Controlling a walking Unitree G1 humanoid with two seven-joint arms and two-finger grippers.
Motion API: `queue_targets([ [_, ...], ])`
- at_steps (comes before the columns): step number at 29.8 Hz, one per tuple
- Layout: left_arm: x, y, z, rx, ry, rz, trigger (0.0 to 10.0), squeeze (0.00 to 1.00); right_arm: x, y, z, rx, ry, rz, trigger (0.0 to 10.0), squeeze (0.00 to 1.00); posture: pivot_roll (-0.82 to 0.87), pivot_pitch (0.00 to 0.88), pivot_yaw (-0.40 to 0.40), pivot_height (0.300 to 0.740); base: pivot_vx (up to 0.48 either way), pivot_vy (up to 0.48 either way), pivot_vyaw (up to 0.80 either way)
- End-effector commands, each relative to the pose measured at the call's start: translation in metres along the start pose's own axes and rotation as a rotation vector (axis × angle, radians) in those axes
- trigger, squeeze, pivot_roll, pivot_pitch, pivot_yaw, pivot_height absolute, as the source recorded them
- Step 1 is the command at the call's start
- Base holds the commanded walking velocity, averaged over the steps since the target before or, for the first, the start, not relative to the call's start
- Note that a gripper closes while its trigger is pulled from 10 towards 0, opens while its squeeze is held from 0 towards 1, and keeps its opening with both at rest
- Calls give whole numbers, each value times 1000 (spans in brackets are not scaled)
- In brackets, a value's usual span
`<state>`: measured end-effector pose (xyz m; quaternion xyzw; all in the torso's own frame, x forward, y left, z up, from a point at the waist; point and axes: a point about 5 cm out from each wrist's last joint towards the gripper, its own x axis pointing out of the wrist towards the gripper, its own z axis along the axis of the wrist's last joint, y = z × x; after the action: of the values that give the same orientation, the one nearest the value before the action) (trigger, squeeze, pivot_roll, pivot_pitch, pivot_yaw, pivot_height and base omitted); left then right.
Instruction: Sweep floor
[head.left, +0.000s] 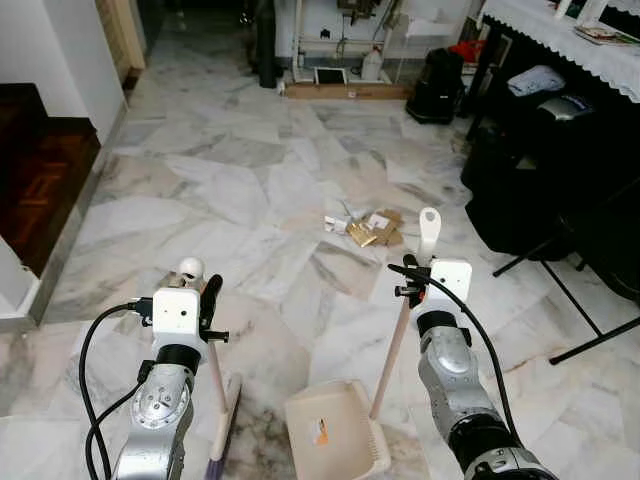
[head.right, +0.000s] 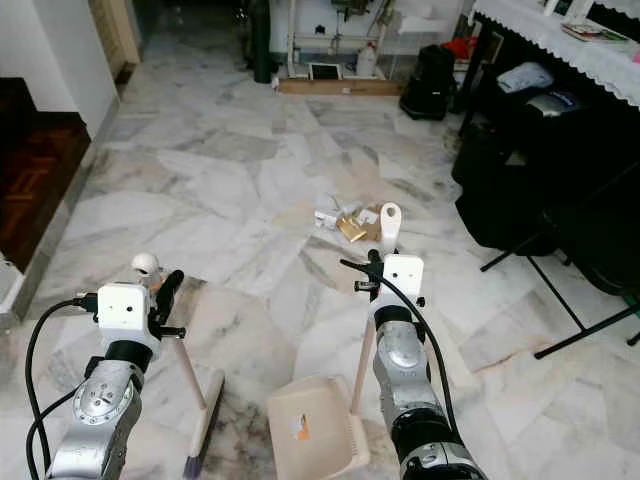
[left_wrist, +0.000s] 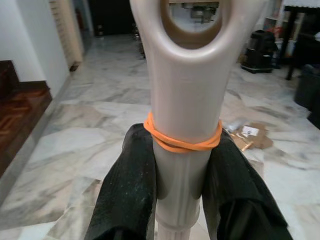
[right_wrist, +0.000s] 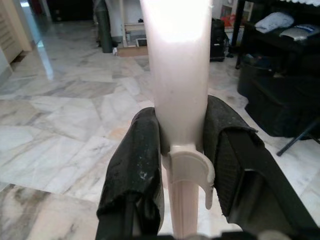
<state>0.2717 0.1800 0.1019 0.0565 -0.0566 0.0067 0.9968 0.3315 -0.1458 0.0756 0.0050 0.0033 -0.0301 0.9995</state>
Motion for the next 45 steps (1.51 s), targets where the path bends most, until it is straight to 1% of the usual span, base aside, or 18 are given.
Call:
queue_targets([
  [1,3,2,7,3,-32,10,10000,0,4,2,10,-2,-50,9,10000,0,100,21,-56,740,0,0,0],
  [9,3,2,7,3,-32,11,10000,0,4,2,10,5,-46,9,10000,0,102,22,-58,740,0,0,0],
  [11,3,2,7,3,-33,12,10000,0,4,3,10,-8,-39,14,10000,0,102,21,-58,740,0,0,-619],
  [15,3,2,7,3,-33,13,10000,0,4,3,9,0,-37,15,10000,0,103,20,-58,740,0,0,-800],
  [29,6,1,7,0,-39,7,10000,0,5,4,12,-8,-60,25,10000,0,90,2,-60,740,0,0,0],
  [37,6,-1,6,-2,-36,4,10000,0,5,4,10,-1,-46,22,10000,0,82,0,-62,740,0,0,0],
  [41,5,-2,5,-2,-34,5,10000,0,4,4,11,2,-50,24,10000,0,83,0,-63,740,0,0,-767],
  [45,5,-2,5,-2,-34,6,10000,0,4,5,11,-6,-58,30,10000,0,83,0,-64,740,0,0,0],
])
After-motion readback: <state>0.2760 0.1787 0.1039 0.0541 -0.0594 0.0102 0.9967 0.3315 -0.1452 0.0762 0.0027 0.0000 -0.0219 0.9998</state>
